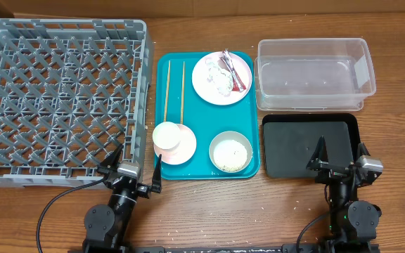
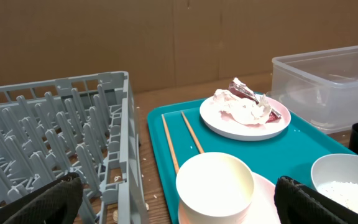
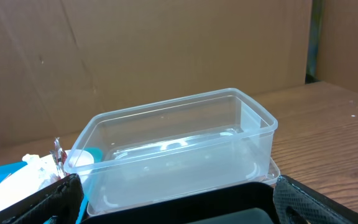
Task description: Sort waste into correct bins and load items into the dishwasher
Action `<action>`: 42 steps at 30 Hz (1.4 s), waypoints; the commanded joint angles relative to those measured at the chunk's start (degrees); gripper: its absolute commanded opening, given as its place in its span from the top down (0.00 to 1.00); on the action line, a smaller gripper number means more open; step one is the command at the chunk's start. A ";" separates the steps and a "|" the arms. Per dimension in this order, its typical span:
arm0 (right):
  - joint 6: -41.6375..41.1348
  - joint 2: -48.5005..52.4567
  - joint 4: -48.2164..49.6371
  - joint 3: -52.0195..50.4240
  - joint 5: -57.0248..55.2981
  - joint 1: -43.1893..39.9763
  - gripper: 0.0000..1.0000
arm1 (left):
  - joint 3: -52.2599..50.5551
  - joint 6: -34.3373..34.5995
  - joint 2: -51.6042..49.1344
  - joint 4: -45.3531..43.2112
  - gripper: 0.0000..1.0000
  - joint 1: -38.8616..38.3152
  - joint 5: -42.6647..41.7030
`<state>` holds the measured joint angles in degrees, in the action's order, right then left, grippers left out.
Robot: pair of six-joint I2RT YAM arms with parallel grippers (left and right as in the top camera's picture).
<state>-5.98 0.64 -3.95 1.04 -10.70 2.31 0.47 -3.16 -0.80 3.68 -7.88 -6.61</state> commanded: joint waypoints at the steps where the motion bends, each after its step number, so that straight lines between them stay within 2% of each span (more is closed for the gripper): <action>1: 0.04 -0.48 0.44 -0.59 0.24 0.20 0.00 | -0.17 0.55 0.09 0.15 0.00 -0.02 -0.26; 38: 0.02 -0.48 0.46 -0.59 0.26 0.20 0.00 | -0.17 0.39 0.09 0.15 0.00 -0.02 -0.33; 42: 0.00 -0.48 0.13 -0.59 5.66 0.20 0.00 | -0.17 0.37 0.09 0.17 0.00 -0.02 -0.26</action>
<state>-6.00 0.64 -3.95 1.04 -9.23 2.31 0.47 -3.16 -0.80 3.68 -7.90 -6.63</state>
